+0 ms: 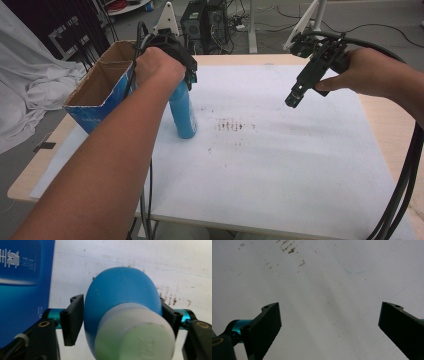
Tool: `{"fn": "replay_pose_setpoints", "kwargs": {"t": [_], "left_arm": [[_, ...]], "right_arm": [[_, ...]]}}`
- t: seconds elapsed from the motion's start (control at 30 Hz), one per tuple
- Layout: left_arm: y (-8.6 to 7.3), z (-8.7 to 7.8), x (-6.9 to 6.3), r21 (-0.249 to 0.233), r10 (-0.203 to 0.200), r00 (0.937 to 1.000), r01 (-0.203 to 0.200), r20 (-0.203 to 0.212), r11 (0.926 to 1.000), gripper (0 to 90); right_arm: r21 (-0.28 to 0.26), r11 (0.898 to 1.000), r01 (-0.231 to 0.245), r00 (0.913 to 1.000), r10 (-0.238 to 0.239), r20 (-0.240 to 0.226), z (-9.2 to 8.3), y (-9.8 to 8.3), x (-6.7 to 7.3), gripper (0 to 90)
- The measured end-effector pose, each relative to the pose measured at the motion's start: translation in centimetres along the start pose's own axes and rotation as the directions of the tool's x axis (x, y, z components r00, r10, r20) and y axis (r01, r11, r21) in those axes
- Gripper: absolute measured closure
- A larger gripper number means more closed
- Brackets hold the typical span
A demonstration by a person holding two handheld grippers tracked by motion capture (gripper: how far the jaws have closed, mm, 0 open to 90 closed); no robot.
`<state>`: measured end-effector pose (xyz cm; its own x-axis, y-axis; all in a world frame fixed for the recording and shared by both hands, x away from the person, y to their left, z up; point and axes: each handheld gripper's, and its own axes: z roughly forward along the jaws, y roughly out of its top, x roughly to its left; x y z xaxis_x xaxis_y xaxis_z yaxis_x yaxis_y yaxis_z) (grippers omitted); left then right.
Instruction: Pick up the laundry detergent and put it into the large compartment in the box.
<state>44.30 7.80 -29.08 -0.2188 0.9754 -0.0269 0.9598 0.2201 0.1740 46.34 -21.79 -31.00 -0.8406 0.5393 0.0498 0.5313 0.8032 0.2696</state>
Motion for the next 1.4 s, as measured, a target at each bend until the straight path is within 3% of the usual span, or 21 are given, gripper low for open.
{"fn": "replay_pose_setpoints", "kwargs": {"t": [0.13,0.53,0.7,0.8,0.97,1.13,1.2,1.23,1.27,1.37,1.4], "left_arm": [[0.0,0.0,0.0,-0.001,0.011,0.9999,-0.011,0.01,0.9999,37.1],[0.2,-0.3,0.8,0.03,0.017,0.999,-0.019,0.041,0.9994,37.7],[0.4,-2.2,0.1,0.031,0.106,0.9943,-0.106,0.013,0.9938,37.7],[0.7,-3.9,-0.1,0.033,0.149,0.9884,-0.15,0.029,0.9882,37.7],[0.9,-6.4,0.3,0.009,0.18,0.9824,-0.18,0.052,0.9836,37.7],[1.0,-10.5,1.3,-0.023,0.241,0.9673,-0.24,0.078,0.9704,37.7],[1.1,-11.7,1.9,-0.03,0.274,0.9577,-0.272,0.089,0.9618,37.7],[1.1,-11.7,1.9,-0.03,0.274,0.9577,-0.272,0.089,0.9618,37.7],[1.2,-12.1,2.1,-0.034,0.288,0.9533,-0.286,0.091,0.9577,37.7],[1.3,-13.4,2.9,-0.037,0.343,0.9349,-0.341,0.093,0.9394,37.7],[1.3,-14.2,3.4,-0.045,0.367,0.9254,-0.364,0.095,0.9302,37.8]], "right_arm": [[0.001,1.0,-0.003,1.0,0.003,0.001,0.0,-0.1,0.0,3.6],[-0.007,1.0,-0.009,0.9999,0.009,0.004,-0.3,-0.4,-0.2,3.6],[-0.009,1.0,-0.01,0.9999,0.01,0.004,-0.3,-0.4,-0.2,3.6],[-0.009,1.0,-0.012,0.9999,0.012,0.007,-0.4,-0.4,-0.2,3.6],[-0.012,1.0,-0.01,0.9999,0.01,0.007,-0.6,-0.4,0.0,3.6],[-0.015,1.0,-0.015,0.9999,0.015,0.008,-0.7,-0.6,0.0,3.6],[-0.016,1.0,-0.016,0.9998,0.016,0.008,-0.8,-0.6,-0.1,3.6],[-0.016,1.0,-0.016,0.9998,0.016,0.008,-0.8,-0.6,-0.1,3.6],[-0.015,1.0,-0.014,0.9999,0.014,0.008,-0.8,-0.6,0.0,3.6],[-0.016,1.0,-0.015,0.9999,0.015,0.007,-1.0,-0.7,0.1,3.6],[-0.016,1.0,-0.017,0.9998,0.017,0.008,-1.0,-0.7,0.1,3.6]]}}
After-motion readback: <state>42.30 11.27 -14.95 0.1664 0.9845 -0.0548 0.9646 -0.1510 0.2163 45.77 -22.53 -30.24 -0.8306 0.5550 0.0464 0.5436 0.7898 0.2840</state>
